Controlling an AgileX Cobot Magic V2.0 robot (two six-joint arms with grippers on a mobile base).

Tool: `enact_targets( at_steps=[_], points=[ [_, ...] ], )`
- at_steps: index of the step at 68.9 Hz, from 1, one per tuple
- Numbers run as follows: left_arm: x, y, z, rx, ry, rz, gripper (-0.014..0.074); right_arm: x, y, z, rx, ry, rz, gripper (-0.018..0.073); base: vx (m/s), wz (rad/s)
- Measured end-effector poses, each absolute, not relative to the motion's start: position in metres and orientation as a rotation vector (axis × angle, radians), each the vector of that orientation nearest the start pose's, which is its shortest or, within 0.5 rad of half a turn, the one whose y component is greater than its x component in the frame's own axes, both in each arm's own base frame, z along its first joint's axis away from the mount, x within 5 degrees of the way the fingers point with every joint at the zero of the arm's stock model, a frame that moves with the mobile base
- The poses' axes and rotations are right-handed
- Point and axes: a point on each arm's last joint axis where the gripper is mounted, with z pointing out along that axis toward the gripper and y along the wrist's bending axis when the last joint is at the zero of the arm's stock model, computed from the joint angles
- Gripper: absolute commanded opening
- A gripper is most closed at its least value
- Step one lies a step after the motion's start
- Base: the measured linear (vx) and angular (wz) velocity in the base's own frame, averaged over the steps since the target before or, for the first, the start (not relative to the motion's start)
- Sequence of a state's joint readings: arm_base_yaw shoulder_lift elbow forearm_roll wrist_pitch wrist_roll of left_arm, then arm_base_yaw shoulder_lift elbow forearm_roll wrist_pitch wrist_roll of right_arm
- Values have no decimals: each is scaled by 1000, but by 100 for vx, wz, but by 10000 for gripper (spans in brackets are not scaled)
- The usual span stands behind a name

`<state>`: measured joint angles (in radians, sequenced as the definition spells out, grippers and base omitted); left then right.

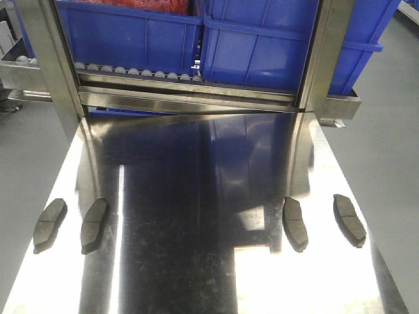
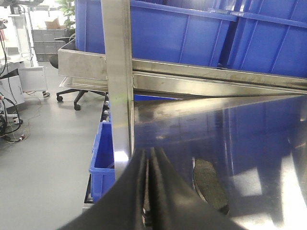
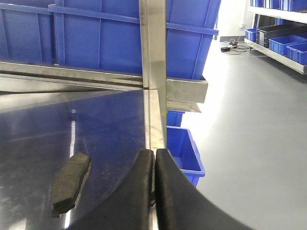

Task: Move and align brake pads A on conveyor

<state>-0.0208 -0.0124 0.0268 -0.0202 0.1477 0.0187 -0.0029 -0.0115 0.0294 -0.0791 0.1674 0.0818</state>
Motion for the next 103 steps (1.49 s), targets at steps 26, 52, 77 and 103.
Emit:
enact_targets(
  at_steps=[26,52,77,103],
  points=[
    [56,-1,191,18,1646,-19,-6,56,-1,189,16,1668,-10,-3,0,0],
    [56,-1,191,18,1646,-19,-6,56,-1,189,16,1668,-10,-3,0,0],
    [56,-1,191,18,1646,-19,-6,56,-1,189,16,1668,-10,-3,0,0],
    [56,-1,191,18,1644,-19,-6,56,-1,189,16,1668,-10,-3,0,0]
  ],
)
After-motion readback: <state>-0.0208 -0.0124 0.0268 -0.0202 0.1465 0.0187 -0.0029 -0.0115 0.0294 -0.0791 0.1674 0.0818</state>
